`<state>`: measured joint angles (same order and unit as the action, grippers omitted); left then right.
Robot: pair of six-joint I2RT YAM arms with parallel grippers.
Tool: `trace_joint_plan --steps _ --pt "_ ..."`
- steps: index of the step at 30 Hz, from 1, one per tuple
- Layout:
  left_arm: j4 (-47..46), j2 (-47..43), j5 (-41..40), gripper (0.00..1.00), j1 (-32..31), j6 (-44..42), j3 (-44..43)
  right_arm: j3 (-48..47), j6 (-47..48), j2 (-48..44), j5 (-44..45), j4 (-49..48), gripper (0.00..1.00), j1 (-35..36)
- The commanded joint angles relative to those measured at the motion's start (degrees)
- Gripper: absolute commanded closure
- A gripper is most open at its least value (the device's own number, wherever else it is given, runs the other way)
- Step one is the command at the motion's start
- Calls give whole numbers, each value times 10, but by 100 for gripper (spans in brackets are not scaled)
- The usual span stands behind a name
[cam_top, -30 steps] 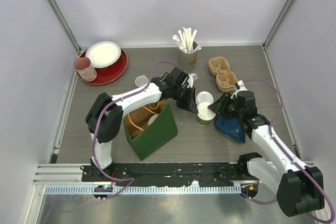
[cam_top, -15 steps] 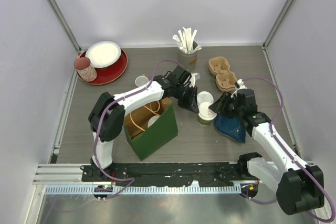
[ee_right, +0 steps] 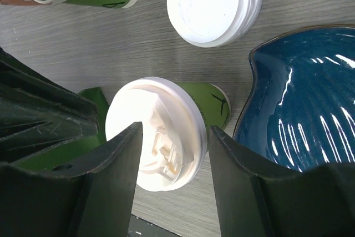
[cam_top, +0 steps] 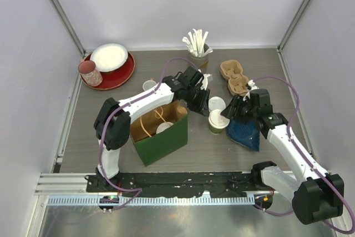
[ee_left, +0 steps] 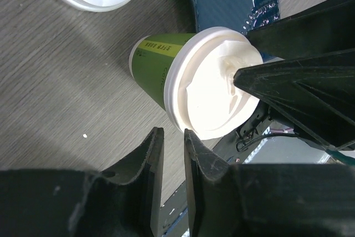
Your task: Pack the takeout coffee
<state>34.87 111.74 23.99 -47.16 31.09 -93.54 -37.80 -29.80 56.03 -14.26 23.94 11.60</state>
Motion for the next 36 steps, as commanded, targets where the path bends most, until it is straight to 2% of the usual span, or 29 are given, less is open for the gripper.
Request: trace_joint_plan --steps 1,6,13,16,17,22,23,24,26,29,36 --pt "10 -7 -1 75 -1 -16 -24 -45 28 0 9 28 43 4" --pt "21 -15 -3 72 -1 -33 -42 -87 63 -9 18 69 40 4" --pt "56 -39 -18 59 -1 -96 -91 -165 225 -29 -41 118 39 5" --pt "70 -46 -5 52 -1 -117 -115 -184 372 -42 -122 157 41 6" --pt "74 -47 5 49 -1 -121 -121 -187 471 -46 -155 184 43 6" --pt "98 -57 21 45 1 -151 -163 -227 689 -37 -215 237 45 26" --pt "104 -57 28 44 2 -155 -175 -235 717 -16 -217 270 51 33" --pt "110 -59 33 43 4 -159 -180 -250 797 -3 -219 293 53 40" --pt "125 -71 39 41 14 -174 -189 -264 873 31 -227 365 55 55" --pt "144 -100 33 40 38 -199 -186 -286 935 69 -213 407 57 68" --pt "146 -198 24 37 120 -248 -115 -285 967 116 -111 410 57 125"
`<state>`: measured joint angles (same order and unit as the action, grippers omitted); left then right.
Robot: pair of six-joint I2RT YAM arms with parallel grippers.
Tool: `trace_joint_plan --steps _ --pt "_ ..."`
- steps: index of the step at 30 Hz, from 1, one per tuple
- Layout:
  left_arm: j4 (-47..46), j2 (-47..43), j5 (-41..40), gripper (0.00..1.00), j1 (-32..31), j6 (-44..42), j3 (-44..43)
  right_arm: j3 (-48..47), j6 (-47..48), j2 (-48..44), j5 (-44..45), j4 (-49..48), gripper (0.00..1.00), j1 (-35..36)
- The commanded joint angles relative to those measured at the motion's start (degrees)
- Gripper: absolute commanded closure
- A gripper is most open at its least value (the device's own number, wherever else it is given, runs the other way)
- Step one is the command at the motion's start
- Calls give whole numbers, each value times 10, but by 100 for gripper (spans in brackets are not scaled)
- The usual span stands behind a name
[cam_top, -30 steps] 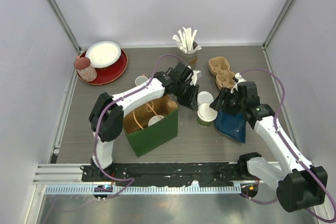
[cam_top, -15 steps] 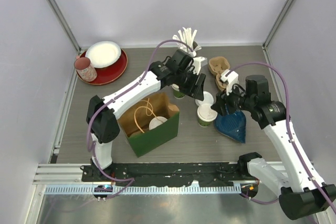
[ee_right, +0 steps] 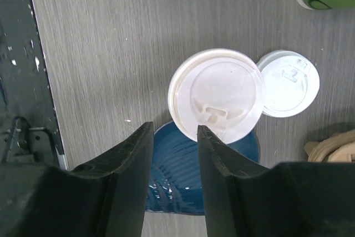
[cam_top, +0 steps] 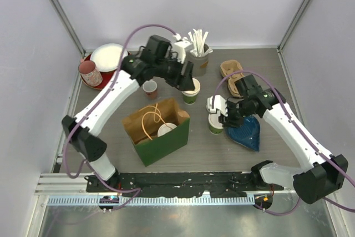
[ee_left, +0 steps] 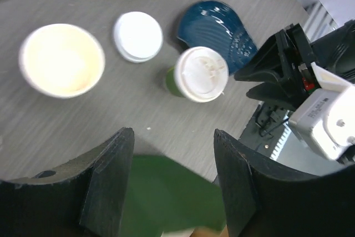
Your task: Pack the takeout coffee
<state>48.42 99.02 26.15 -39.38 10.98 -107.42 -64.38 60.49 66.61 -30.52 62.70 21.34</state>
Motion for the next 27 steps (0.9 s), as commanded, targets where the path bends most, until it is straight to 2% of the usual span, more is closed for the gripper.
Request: trace_joint_plan --steps 1,3,4,6,12,27 --pt "18 -79 2 36 49 -53 27 -22 67 12 57 21 57 30" --pt "25 -98 3 36 66 -71 35 -33 79 22 75 29 58 42" --pt "32 -103 4 36 69 -76 38 -32 80 24 84 31 63 48" --pt "38 -120 3 36 81 -88 47 -17 80 24 106 30 66 63" --pt "42 -145 16 36 124 -90 64 20 77 17 143 -7 63 74" --pt "29 -145 52 38 142 -76 74 44 82 23 155 -57 61 79"
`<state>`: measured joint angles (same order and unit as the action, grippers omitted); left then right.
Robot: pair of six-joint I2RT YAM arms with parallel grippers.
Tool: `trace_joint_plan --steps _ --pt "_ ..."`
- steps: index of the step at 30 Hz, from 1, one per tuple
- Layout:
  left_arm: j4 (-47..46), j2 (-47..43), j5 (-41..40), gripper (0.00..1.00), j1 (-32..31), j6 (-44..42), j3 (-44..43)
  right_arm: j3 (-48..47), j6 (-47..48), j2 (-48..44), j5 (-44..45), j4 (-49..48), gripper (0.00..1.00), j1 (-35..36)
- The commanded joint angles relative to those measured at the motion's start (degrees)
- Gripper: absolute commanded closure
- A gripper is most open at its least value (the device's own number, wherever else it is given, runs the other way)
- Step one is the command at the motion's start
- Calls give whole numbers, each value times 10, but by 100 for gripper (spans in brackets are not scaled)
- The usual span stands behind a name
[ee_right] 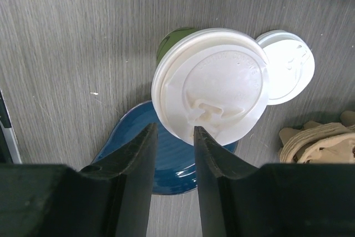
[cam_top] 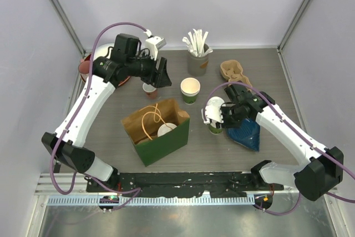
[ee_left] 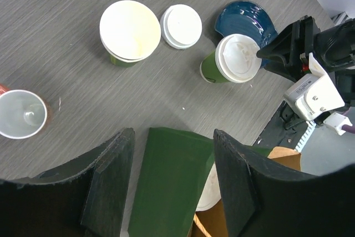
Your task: Pack the takeout coffee
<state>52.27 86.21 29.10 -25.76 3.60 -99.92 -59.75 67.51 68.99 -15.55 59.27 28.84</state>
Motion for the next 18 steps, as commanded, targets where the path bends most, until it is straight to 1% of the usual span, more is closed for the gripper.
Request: trace_joint_plan --steps 1,11,14,15,18 --pt "-9 -17 27 38 6 -2 0 -4 12 1 5 -21 61 5" --pt "-11 -18 35 38 15 -1 3 2 14 22 32 -12 62 23" --pt "-11 -17 39 38 19 0 3 2 11 22 31 -12 67 24" --pt "-11 -18 40 38 19 0 3 2 10 21 32 -13 72 25" --pt "-11 -18 44 38 23 0 3 2 8 15 34 -7 75 27"
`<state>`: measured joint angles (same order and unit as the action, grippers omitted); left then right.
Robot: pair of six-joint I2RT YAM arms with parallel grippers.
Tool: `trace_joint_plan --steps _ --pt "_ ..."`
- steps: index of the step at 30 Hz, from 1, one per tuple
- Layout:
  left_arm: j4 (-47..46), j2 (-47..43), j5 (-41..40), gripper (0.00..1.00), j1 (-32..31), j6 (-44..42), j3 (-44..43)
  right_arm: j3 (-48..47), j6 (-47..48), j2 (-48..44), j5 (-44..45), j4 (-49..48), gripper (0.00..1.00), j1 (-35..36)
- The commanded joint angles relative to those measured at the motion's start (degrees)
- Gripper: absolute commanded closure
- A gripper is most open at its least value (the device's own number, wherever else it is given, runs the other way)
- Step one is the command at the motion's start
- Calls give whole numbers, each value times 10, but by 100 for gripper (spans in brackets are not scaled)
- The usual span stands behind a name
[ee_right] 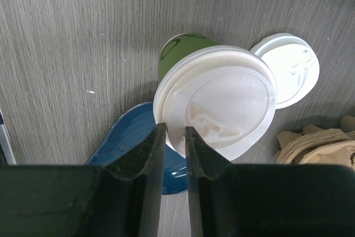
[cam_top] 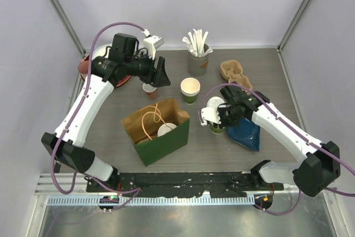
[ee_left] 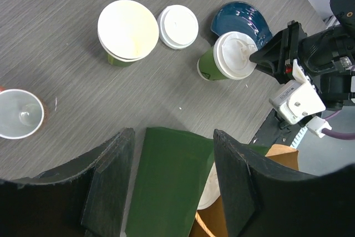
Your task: Pack the takeout coffee
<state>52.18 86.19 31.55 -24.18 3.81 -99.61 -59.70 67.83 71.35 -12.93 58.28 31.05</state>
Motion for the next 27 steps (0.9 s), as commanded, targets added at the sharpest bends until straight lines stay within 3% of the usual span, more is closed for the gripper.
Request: trace_joint_plan --steps 1,5,22,27 --pt "-9 -17 21 38 8 -2 -1 2 5 -10 10 4 75 5" --pt "-9 -15 25 38 12 -1 -3 12 4 -17 21 5 75 6" --pt "-4 -15 37 37 26 -2 -8 -7 -13 -23 13 20 98 16" --pt "2 -12 37 37 36 -5 -8 -15 -18 -38 -1 24 99 16"
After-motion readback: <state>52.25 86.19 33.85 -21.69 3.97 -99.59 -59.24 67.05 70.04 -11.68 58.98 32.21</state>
